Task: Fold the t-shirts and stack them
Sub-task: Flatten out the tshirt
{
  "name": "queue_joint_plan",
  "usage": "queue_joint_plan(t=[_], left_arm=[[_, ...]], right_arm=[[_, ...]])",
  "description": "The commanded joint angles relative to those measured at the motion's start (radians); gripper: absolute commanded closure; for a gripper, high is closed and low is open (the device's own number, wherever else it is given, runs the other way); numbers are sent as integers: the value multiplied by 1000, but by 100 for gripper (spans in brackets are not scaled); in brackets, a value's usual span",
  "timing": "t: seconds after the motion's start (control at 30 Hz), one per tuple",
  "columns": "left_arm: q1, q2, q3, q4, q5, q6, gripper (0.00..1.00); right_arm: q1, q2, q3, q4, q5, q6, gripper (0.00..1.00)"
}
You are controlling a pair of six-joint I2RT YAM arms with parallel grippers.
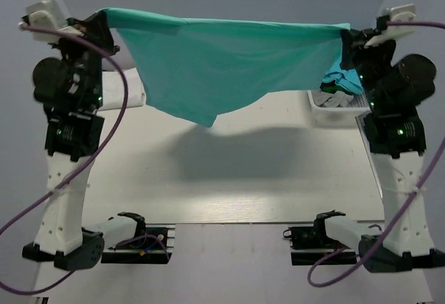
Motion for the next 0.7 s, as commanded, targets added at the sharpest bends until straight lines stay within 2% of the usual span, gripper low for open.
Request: queue_joint_plan(t=[0.0, 0.37, 0.5, 0.67], left_arm=[[1, -134, -8, 31, -23, 33, 100], [1, -321, -7, -8, 118, -6, 100], [10, -343, -29, -20, 128, -6, 100], [10, -312, -98, -29, 138, -26, 100]], right_arm=[[-10, -100, -41, -11, 15, -35, 100], [-7, -418, -153, -86, -37, 31, 100], [-10, -458, -205, -115, -134, 48, 100], [-12, -463, -329, -65, -125, 86, 100]])
